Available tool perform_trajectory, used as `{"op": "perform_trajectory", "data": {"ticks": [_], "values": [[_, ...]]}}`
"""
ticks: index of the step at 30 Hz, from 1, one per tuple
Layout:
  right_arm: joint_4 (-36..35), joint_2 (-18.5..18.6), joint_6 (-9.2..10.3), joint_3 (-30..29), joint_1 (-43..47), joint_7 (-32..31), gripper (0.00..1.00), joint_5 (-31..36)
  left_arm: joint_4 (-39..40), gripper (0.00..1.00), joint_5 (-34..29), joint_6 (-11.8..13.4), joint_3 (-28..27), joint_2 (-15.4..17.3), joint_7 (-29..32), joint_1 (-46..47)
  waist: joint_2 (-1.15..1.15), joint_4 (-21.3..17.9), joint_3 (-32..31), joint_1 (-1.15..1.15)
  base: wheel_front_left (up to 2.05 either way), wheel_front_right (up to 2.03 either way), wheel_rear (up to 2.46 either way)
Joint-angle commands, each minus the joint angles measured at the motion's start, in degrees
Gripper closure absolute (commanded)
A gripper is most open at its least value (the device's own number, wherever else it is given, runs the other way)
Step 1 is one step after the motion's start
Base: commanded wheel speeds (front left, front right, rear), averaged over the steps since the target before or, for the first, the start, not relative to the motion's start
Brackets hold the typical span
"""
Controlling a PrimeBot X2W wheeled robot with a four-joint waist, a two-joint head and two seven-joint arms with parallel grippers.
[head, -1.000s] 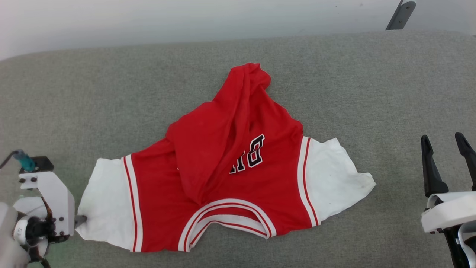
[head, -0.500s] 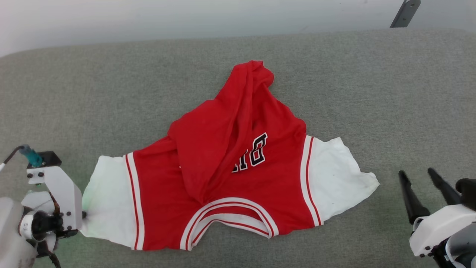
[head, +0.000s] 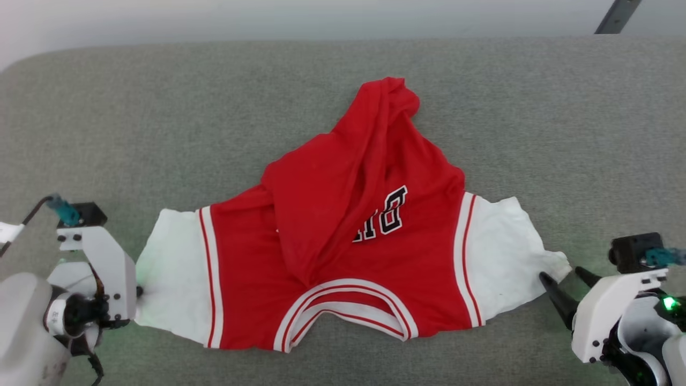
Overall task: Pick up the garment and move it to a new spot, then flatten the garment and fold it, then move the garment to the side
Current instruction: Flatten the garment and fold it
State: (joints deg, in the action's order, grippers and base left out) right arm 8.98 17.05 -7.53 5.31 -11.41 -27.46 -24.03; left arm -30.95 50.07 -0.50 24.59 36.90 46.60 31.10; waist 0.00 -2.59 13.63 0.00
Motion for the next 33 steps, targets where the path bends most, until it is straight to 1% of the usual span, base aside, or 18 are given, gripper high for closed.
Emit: {"op": "perform_trajectory", "data": {"ticks": [1,4,5,6,9,11,13,15,20,27,33], "values": [[1.3,0.5,0.09,0.7,-1.1,-1.2,0.0,-0.1,0.3,1.0,0.2,-0.5,1.2,-2.9,-0.4,-0.1,0.0,0.6,0.4,0.0,0.0,0.0,0.0],[4.9,0.8,0.09,2.3,-2.7,-4.8,0.0,-1.8,0.3,1.0,0.2,-0.7,1.4,-3.4,-0.8,0.3,0.0,1.1,0.6,0.0,0.0,0.0,0.0],[5.9,1.0,0.09,3.0,-3.3,-5.6,0.41,-2.4,0.2,1.0,0.2,-0.7,1.4,-3.6,-1.1,0.4,0.0,1.2,0.6,0.0,0.0,0.0,0.0],[6.9,1.0,0.09,3.7,-3.8,-6.3,1.0,-3.0,0.1,1.0,0.2,-0.7,1.4,-3.8,-1.3,0.6,0.0,1.3,0.6,0.0,0.0,0.0,0.0],[8.2,1.4,0.08,4.7,-5.6,-7.3,1.0,-5.2,-0.1,1.0,0.3,-0.8,1.5,-4.2,-1.3,1.2,0.0,1.7,0.5,0.0,0.0,0.0,0.0],[8.2,2.7,0.08,4.6,-6.9,-7.8,1.0,-6.3,-0.1,1.0,0.3,-0.7,1.4,-3.9,-1.0,1.9,0.0,1.9,0.1,0.0,0.0,0.0,0.0],[7.6,3.5,0.08,4.2,-8.6,-7.8,1.0,-7.5,0.4,1.0,0.2,-0.5,1.2,-3.4,-0.7,2.9,0.0,2.0,-0.4,0.0,0.0,0.0,0.0],[6.6,4.3,0.09,3.5,-10.5,-7.5,1.0,-8.8,1.1,1.0,0.0,0.1,0.9,-2.5,-0.2,4.1,0.0,2.1,-1.0,0.0,0.0,0.0,0.0],[4.3,4.4,0.09,1.5,-15.5,-7.8,1.0,-12.5,4.4,1.0,0.3,0.7,-0.1,-1.7,1.3,8.2,0.0,2.3,-3.1,0.0,0.0,0.0,0.0],[2.9,2.7,0.09,-1.4,-25.5,-8.6,1.0,-16.8,8.7,1.0,1.9,1.4,-2.2,-1.7,3.9,15.8,0.0,2.8,-6.1,0.0,0.0,0.0,0.0],[5.7,-0.4,0.09,-4.5,-35.8,-7.7,1.0,-18.1,9.6,1.0,3.1,1.8,-4.4,-2.3,4.7,24.4,0.0,3.1,-7.8,0.0,0.0,0.0,0.0]]}}
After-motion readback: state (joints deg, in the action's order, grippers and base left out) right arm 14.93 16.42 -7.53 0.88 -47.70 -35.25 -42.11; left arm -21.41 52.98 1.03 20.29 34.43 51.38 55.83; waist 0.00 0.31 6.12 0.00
